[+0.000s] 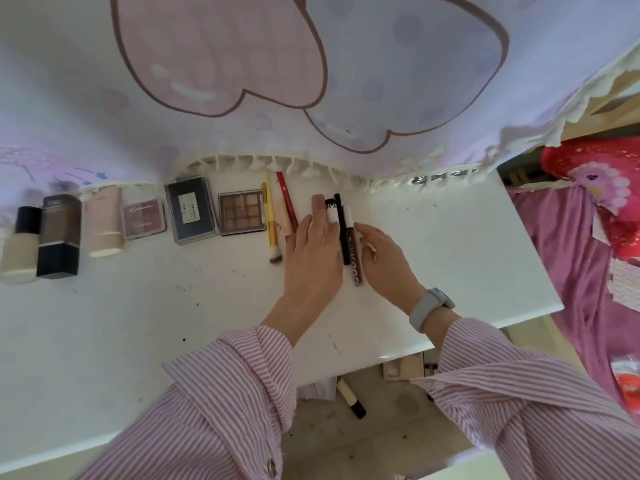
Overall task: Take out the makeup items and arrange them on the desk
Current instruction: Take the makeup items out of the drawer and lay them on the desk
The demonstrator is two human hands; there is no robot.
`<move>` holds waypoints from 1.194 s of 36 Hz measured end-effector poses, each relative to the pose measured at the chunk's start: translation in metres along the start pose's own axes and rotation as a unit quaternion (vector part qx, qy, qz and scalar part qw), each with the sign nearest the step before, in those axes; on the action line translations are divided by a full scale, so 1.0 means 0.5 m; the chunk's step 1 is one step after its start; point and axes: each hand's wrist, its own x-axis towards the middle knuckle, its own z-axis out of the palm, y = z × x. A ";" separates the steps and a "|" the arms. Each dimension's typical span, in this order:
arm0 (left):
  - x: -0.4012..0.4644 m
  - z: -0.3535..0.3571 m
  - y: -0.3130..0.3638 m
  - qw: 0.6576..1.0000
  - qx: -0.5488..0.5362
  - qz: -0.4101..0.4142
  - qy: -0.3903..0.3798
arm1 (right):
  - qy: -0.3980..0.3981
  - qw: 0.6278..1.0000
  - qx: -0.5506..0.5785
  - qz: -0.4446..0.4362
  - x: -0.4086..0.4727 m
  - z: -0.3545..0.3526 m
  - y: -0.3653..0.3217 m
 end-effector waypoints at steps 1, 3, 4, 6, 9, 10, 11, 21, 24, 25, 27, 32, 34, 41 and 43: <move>-0.014 0.002 0.000 1.000 0.001 0.006 0.006 | 0.006 1.000 0.005 0.002 -0.009 0.000 0.005; -0.047 0.008 0.003 1.000 -0.006 0.019 0.019 | 0.019 1.000 0.006 0.004 -0.030 0.002 0.020; -0.067 0.010 0.008 0.999 -0.012 0.026 0.022 | 0.024 1.000 0.005 0.001 -0.043 0.004 0.029; -0.111 0.013 0.021 0.999 -0.020 0.039 0.026 | 0.039 0.999 0.000 -0.018 -0.081 0.007 0.043; -0.185 0.028 0.034 0.996 -0.038 0.065 0.039 | 0.066 0.996 0.014 -0.056 -0.151 0.014 0.063; -0.211 0.034 0.036 0.994 -0.048 0.081 0.047 | 0.067 0.995 0.017 -0.071 -0.176 0.016 0.071; -0.237 0.040 0.039 0.992 -0.061 0.100 0.056 | 0.065 0.994 0.015 -0.081 -0.199 0.019 0.080; -0.401 0.138 0.019 0.983 -0.017 0.173 -0.058 | -0.150 0.977 -0.142 -0.056 -0.364 0.072 0.187; -0.394 0.187 -0.008 0.982 0.034 0.064 -0.173 | -0.291 0.927 -0.230 0.052 -0.363 0.116 0.222; -0.389 0.199 -0.016 0.980 0.041 0.035 -0.189 | -0.302 0.920 -0.237 0.074 -0.358 0.132 0.231; -0.378 0.218 -0.024 0.976 0.042 -0.005 -0.212 | -0.298 0.921 -0.224 0.114 -0.348 0.163 0.242; -0.378 0.263 -0.026 0.959 0.094 -0.026 -0.267 | -0.291 0.915 -0.240 0.147 -0.333 0.223 0.247; -0.385 0.266 -0.018 0.965 0.087 -0.023 -0.245 | -0.272 0.918 -0.247 0.150 -0.334 0.237 0.251; -0.396 0.252 -0.013 0.963 0.045 -0.039 -0.263 | -0.277 0.914 -0.251 0.157 -0.334 0.222 0.254; -0.400 0.237 -0.009 0.965 0.017 -0.040 -0.258 | -0.280 0.918 -0.234 0.152 -0.333 0.202 0.249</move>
